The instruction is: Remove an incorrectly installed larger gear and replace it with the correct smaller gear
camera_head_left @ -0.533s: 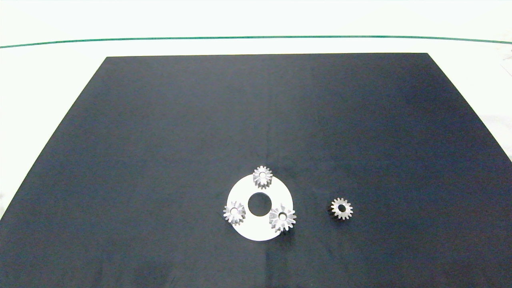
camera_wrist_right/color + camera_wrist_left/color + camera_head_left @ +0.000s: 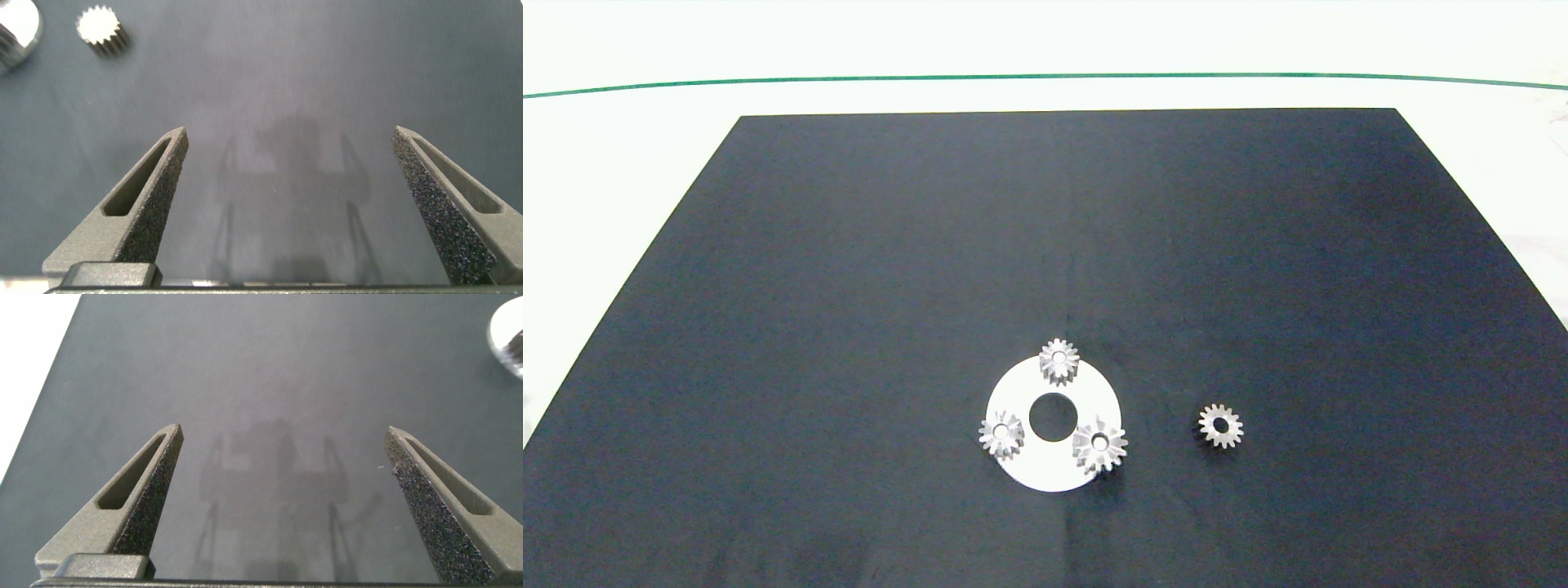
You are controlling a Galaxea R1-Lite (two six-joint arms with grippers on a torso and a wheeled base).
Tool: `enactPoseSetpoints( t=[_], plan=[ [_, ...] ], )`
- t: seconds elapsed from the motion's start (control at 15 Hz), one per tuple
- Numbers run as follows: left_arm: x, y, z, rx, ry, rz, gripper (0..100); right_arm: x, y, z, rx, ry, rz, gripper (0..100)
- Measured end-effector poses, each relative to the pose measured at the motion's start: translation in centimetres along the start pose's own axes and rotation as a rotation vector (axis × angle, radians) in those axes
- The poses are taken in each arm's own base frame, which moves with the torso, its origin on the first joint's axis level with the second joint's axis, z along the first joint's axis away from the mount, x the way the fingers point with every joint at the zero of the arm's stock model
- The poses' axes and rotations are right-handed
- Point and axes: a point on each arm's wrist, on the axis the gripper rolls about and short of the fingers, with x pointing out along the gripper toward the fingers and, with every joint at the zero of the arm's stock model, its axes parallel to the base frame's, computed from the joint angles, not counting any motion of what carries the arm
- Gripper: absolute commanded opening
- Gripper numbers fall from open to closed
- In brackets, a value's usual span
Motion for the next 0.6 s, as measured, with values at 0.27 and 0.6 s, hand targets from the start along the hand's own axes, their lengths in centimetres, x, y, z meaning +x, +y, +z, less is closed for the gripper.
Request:
enactPoseSetpoints(
  t=[0.27, 0.6],
  plan=[
    [-0.3, 0.0, 2.8, 0.018, 0.087, 0.037, 100, -0.7, 0.0, 1.4, -0.051, 0.086, 0.008, 100],
    [-1.8, 0.0, 14.5, 0.106, 0.197, 0.038, 100, -1.6, 0.0, 8.3, -0.143, 0.207, 0.055, 100]
  ],
)
